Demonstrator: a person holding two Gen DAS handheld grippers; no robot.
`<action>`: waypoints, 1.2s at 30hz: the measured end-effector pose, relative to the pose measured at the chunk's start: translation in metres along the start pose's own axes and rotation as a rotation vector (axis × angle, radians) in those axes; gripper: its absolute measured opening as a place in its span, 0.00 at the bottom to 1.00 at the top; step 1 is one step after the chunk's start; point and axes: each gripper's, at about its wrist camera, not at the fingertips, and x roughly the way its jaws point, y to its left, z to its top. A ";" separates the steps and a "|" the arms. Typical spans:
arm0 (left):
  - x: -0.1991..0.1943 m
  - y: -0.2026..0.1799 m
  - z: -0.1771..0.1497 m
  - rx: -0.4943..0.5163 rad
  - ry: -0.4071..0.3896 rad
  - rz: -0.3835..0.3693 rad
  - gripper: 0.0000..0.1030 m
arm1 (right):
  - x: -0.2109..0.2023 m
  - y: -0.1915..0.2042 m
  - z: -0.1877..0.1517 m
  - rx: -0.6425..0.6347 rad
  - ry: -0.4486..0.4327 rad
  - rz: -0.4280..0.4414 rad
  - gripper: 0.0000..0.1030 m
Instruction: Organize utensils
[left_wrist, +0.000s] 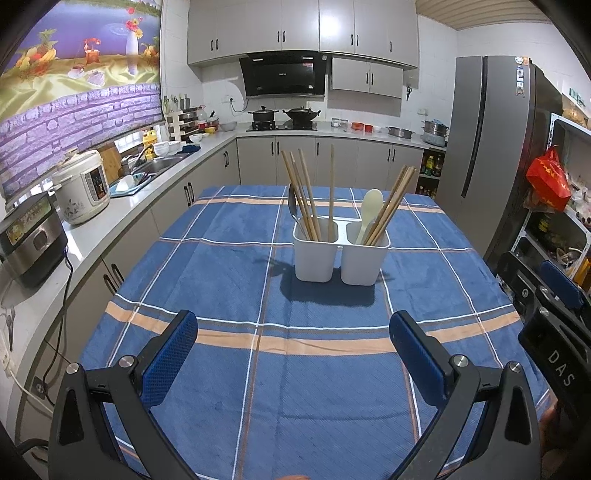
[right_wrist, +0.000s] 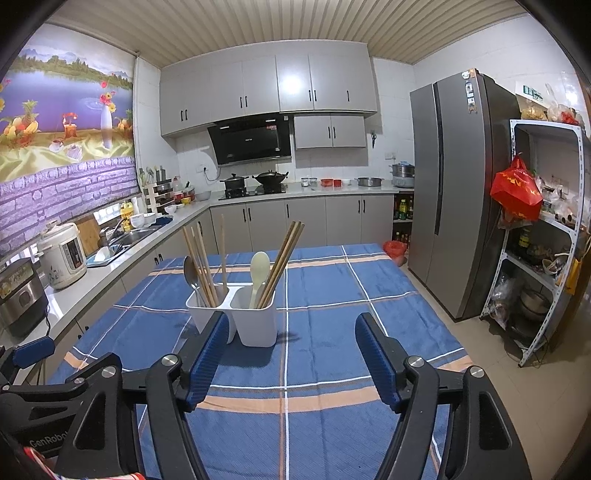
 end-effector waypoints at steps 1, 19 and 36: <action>0.000 -0.002 -0.001 0.001 0.003 -0.001 1.00 | 0.000 -0.001 0.000 0.000 0.002 -0.001 0.73; -0.019 -0.013 -0.005 0.030 -0.152 0.021 1.00 | -0.008 -0.014 0.001 0.026 -0.066 -0.002 0.74; -0.013 -0.020 0.002 0.032 -0.186 0.028 1.00 | -0.003 -0.022 0.004 0.039 -0.104 0.014 0.76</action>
